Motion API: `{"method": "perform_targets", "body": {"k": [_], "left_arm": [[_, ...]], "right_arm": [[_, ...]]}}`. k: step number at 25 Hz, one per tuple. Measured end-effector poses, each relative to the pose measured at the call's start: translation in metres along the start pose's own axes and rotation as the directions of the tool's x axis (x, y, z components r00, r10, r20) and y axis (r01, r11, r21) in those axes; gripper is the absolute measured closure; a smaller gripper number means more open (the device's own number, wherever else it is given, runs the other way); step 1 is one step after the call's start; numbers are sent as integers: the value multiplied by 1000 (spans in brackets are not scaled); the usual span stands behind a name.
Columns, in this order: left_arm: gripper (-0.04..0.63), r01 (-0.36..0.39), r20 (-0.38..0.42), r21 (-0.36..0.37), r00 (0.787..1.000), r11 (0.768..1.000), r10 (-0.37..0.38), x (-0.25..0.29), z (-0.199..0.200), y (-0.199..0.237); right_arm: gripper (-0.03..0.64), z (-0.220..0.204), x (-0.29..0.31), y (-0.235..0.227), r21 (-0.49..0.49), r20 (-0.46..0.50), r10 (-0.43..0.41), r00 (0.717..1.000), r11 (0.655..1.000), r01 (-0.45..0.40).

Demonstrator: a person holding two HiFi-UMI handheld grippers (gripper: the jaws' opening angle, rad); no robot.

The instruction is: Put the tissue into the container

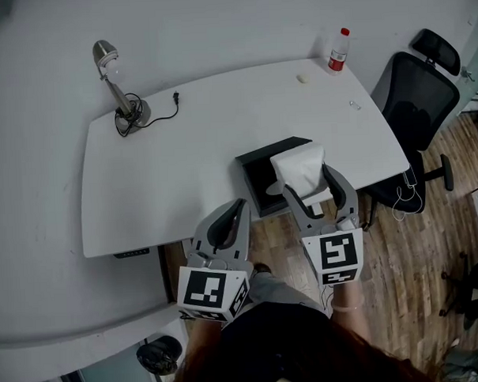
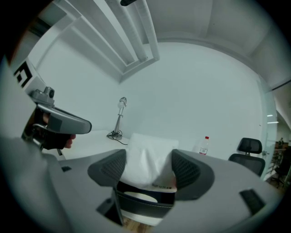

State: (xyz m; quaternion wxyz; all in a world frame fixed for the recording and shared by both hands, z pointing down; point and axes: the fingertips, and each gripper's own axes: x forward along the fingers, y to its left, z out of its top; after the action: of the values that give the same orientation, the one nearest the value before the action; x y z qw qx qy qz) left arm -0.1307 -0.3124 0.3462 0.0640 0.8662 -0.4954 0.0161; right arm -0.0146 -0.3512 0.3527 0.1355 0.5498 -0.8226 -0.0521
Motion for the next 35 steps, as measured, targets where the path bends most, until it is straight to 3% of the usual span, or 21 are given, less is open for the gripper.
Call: {"method": "perform_targets", "body": {"k": [13, 35], "left_arm": [[563, 13, -61, -26, 998, 1000, -15, 25, -23, 15], [563, 15, -134, -55, 991, 998, -23, 36, -46, 21]], "right_arm": [[281, -36, 33, 13, 19, -102, 69, 992, 998, -68], [281, -81, 59, 14, 83, -243, 85, 966, 994, -67]]}}
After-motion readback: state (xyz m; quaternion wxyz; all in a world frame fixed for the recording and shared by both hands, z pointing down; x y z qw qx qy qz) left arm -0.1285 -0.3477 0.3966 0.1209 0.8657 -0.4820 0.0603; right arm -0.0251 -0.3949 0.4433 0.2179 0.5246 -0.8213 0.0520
